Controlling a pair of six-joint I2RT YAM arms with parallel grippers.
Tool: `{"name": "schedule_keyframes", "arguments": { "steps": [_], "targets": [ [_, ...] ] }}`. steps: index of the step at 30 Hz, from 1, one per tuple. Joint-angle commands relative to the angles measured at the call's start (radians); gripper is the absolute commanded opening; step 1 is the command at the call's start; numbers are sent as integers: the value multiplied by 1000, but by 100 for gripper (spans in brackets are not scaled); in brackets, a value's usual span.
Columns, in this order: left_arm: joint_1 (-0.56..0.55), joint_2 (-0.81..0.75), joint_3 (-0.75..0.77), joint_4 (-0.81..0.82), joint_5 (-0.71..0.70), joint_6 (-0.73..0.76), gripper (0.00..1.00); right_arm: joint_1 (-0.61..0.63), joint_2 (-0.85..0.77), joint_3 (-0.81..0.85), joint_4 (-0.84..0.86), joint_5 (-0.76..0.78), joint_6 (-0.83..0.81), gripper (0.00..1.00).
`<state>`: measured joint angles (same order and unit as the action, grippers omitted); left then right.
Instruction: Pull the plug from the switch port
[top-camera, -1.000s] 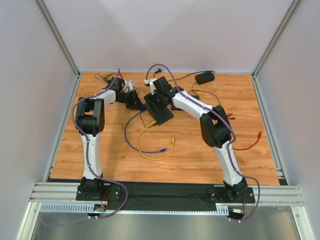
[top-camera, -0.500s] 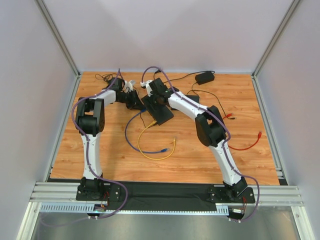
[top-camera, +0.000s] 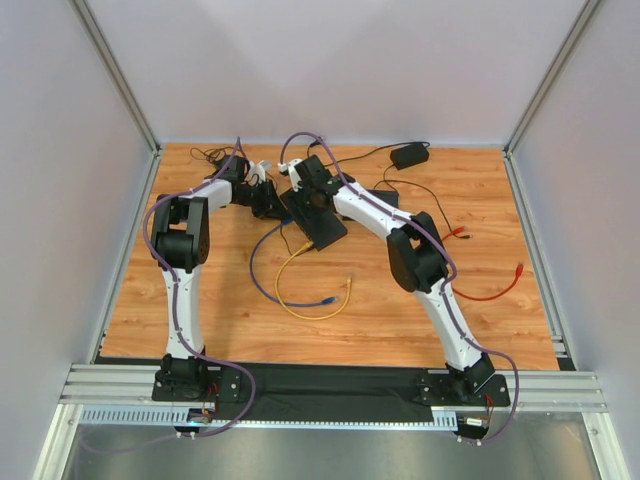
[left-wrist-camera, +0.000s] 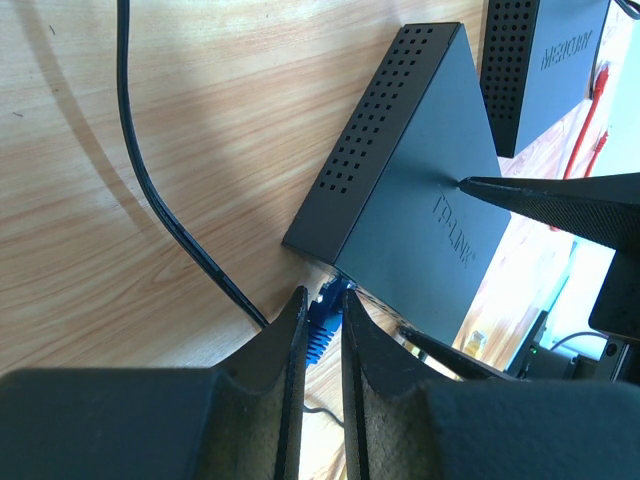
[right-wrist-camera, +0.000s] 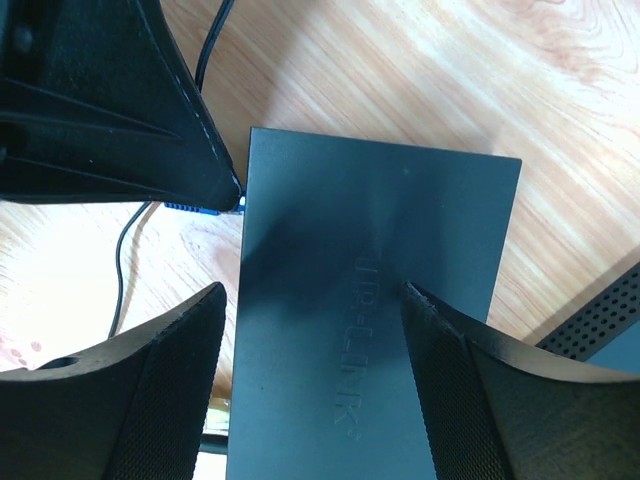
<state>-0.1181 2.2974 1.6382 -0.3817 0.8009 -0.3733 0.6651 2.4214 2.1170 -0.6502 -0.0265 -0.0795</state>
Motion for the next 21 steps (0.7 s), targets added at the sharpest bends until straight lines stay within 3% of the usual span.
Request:
{"name": "schedule_keyframes", "arguments": {
  "steps": [1, 21],
  "targets": [
    [-17, 7, -3, -48, -95, 20, 0, 8, 48, 29, -42, 2, 9, 72],
    [-17, -15, -37, -28, -91, 17, 0, 18, 114, 83, -85, 117, 37, 68]
  ]
}}
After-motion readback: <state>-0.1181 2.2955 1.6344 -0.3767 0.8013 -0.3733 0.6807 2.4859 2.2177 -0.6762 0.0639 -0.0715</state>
